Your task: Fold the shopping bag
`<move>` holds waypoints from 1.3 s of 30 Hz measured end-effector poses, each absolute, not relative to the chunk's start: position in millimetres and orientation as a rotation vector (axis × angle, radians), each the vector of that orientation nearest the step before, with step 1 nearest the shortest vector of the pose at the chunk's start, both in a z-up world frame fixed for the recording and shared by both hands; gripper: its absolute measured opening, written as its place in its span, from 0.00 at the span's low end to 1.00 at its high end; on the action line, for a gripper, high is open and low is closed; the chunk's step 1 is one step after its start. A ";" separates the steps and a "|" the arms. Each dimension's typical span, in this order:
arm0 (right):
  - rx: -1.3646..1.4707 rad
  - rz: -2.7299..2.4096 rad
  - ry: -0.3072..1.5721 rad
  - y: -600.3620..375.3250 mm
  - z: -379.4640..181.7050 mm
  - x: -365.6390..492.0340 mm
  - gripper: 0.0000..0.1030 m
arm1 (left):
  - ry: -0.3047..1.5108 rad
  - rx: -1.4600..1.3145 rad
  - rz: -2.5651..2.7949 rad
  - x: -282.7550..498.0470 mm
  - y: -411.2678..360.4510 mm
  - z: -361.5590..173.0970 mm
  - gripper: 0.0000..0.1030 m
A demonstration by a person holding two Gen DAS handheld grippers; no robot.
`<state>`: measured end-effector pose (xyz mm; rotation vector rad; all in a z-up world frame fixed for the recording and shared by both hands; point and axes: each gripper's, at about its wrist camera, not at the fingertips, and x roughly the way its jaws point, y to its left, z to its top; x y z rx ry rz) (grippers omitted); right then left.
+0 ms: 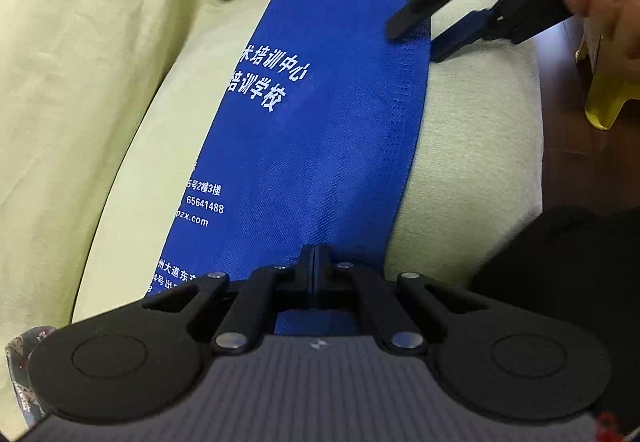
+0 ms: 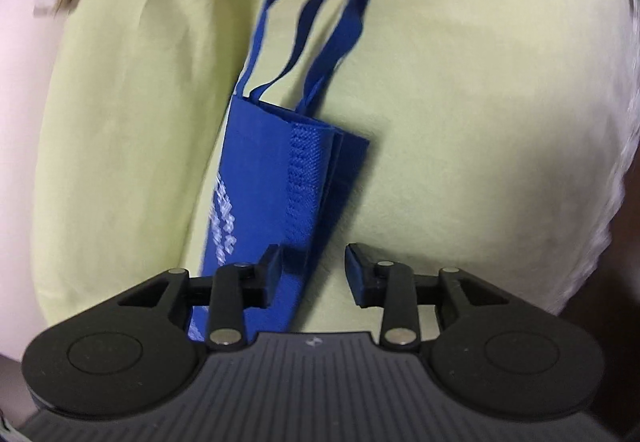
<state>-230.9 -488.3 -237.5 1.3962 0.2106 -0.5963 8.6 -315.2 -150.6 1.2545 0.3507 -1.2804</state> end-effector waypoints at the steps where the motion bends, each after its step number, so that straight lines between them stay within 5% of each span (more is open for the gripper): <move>1: 1.415 -0.589 0.195 -490.2 -240.5 -227.3 0.30 | 0.354 1.252 -1.284 9.6 -314.9 -150.0 0.00; 5: 1.458 -0.585 0.176 -497.8 -250.7 -212.7 0.06 | 0.377 1.230 -1.301 15.1 -316.8 -147.0 0.00; 7: 1.418 -0.579 0.177 -499.8 -251.3 -205.7 0.02 | 0.400 1.211 -1.308 17.8 -318.0 -144.1 0.00; 18: 0.628 -0.434 0.531 -593.6 -166.3 -42.8 0.03 | 0.594 1.090 -1.456 83.5 -364.6 -117.0 0.00; 25: 0.387 -0.322 0.718 -625.9 -172.2 61.7 0.04 | 0.678 1.035 -1.492 118.3 -381.5 -125.0 0.00; 32: 0.455 -0.472 0.634 -612.6 -172.7 27.8 0.21 | 0.673 0.984 -1.499 125.5 -379.8 -128.7 0.00; 36: 0.411 -0.459 0.513 -570.5 -153.9 -34.1 0.21 | 0.645 1.007 -1.498 120.4 -378.5 -129.9 0.00; 39: 0.486 -0.330 0.535 -537.8 -159.5 -63.1 0.04 | 0.627 1.023 -1.493 117.7 -378.2 -130.0 0.00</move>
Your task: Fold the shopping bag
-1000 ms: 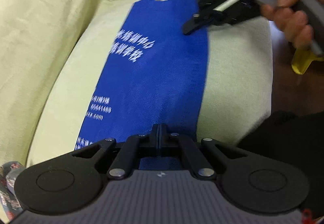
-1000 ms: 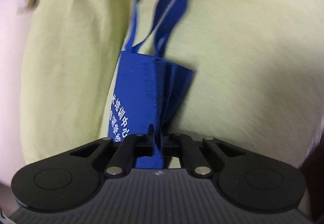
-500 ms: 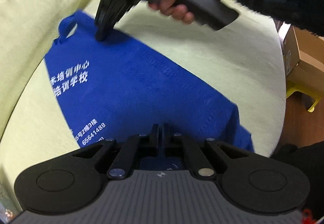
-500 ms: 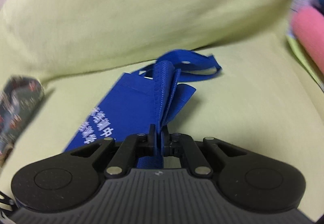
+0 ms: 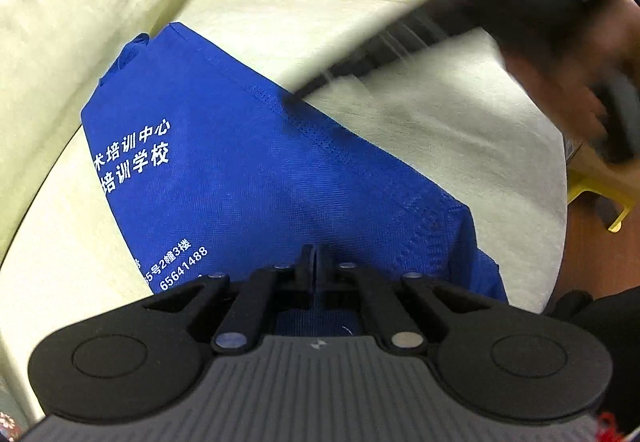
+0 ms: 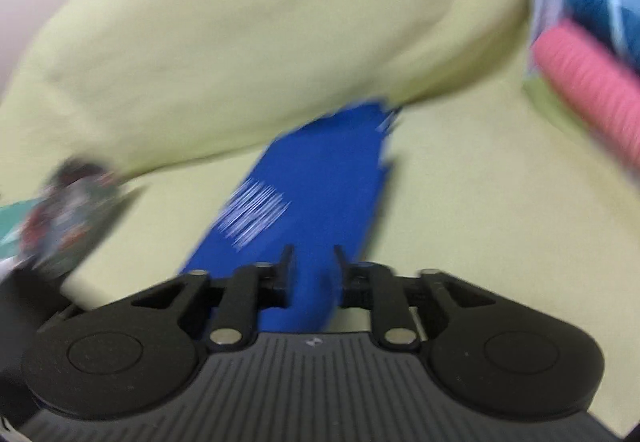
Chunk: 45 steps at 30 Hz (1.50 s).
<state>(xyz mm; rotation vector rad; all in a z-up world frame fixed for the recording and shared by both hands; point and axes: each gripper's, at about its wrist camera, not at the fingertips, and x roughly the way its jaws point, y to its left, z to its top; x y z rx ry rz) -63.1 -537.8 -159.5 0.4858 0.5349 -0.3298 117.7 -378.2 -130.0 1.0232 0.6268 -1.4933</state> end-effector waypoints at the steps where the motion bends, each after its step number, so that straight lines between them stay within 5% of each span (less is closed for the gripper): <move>1: 0.503 -0.295 0.559 -528.0 -165.0 -66.7 0.03 | 0.614 1.035 -1.492 116.1 -376.3 -129.9 0.00; 14: 0.507 -0.291 0.668 -491.0 -198.8 -81.4 0.00 | 0.668 1.124 -1.518 151.9 -286.9 -122.5 0.00; 24: 0.558 -0.287 0.648 -495.9 -201.4 -88.5 0.00 | 0.527 1.104 -1.561 103.6 -227.6 -98.4 0.00; 45: 0.583 -0.282 0.641 -498.3 -203.6 -88.3 0.00 | 0.445 1.025 -1.459 93.0 -278.5 -128.6 0.04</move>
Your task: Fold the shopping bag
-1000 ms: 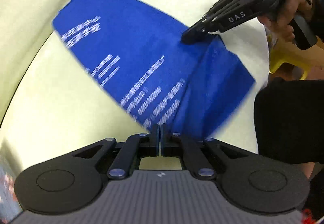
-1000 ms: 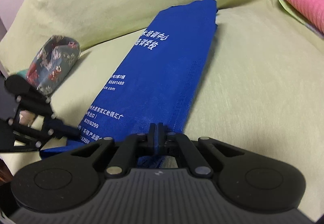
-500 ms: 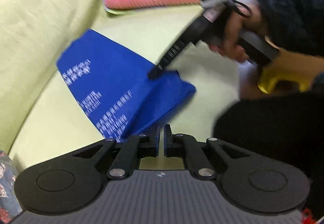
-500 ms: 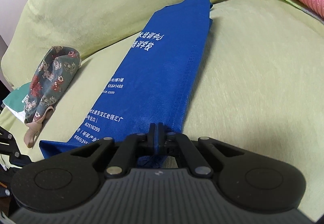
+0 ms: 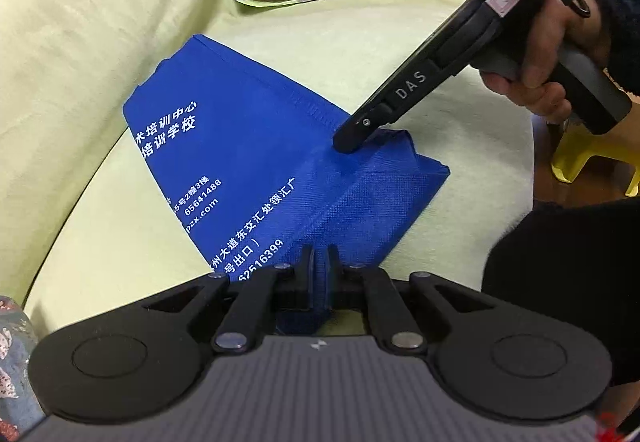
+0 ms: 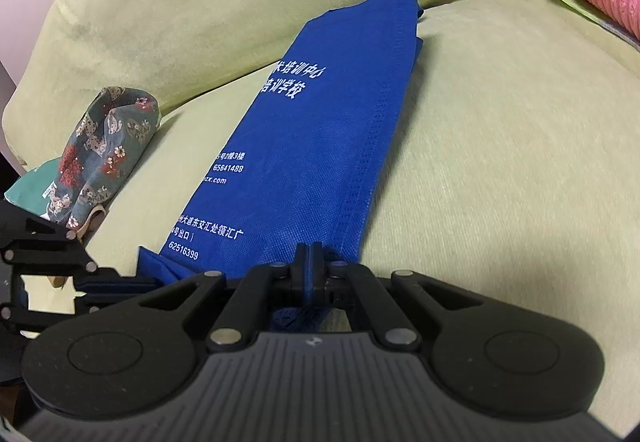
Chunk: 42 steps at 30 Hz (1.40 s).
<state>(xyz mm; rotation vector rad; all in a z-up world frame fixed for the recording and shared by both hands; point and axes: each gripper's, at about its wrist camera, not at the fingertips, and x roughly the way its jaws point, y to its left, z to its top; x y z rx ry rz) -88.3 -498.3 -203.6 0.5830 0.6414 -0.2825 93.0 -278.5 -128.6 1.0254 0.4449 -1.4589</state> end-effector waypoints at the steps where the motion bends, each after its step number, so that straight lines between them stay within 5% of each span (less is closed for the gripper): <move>1: 0.581 -0.284 0.642 -498.0 -203.4 -88.0 0.00 | 0.449 1.025 -1.460 94.9 -279.4 -130.1 0.04; 40: 0.401 -0.316 0.749 -455.4 -183.8 -107.9 0.00 | 0.551 0.998 -1.451 103.6 -286.4 -139.0 0.00; 42: 0.314 -0.306 0.722 -440.8 -173.0 -108.3 0.07 | 0.550 0.999 -1.451 103.6 -286.3 -139.5 0.00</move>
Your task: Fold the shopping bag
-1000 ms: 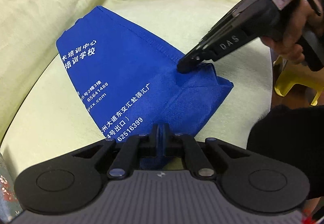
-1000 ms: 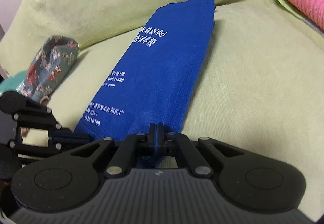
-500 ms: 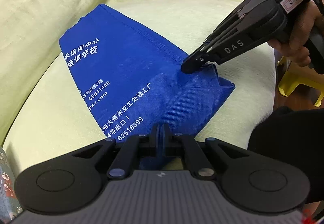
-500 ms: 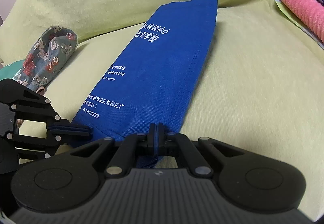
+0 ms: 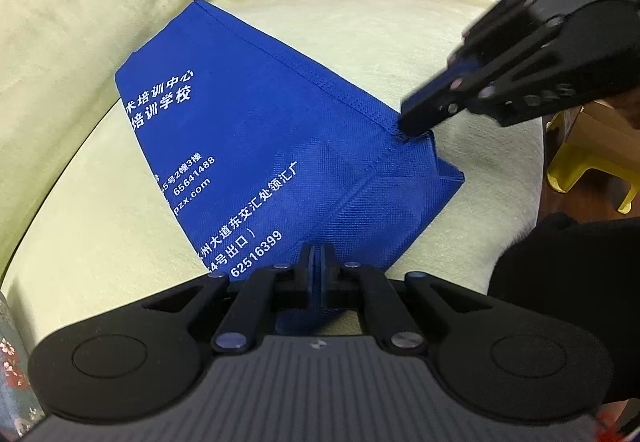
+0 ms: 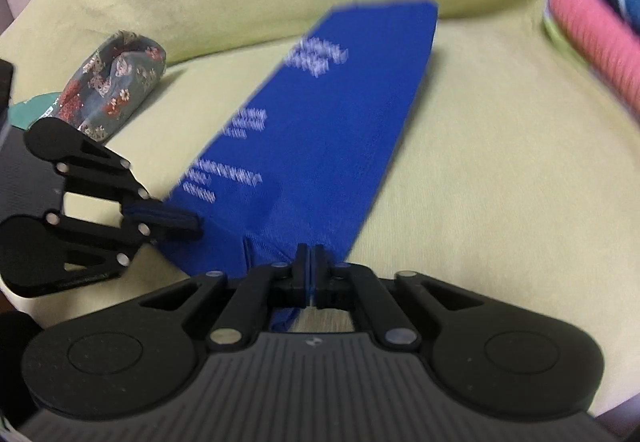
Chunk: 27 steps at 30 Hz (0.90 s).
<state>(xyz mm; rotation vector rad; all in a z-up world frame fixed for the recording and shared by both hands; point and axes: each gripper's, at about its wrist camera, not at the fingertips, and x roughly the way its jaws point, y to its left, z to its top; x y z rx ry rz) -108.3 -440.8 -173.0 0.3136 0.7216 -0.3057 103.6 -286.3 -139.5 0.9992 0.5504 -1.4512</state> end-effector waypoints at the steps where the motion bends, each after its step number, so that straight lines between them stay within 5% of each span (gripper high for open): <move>1: 0.261 -0.291 0.705 -432.0 -168.2 -108.7 0.07 | 0.551 1.001 -1.452 103.2 -286.7 -139.5 0.00; 11: 0.052 -0.248 0.736 -386.6 -185.0 -84.6 0.07 | 0.534 1.020 -1.464 102.2 -288.1 -141.5 0.00; 27: 0.118 -0.261 0.763 -395.1 -186.9 -77.1 0.06 | 0.387 1.054 -1.307 119.3 -257.7 -141.0 0.01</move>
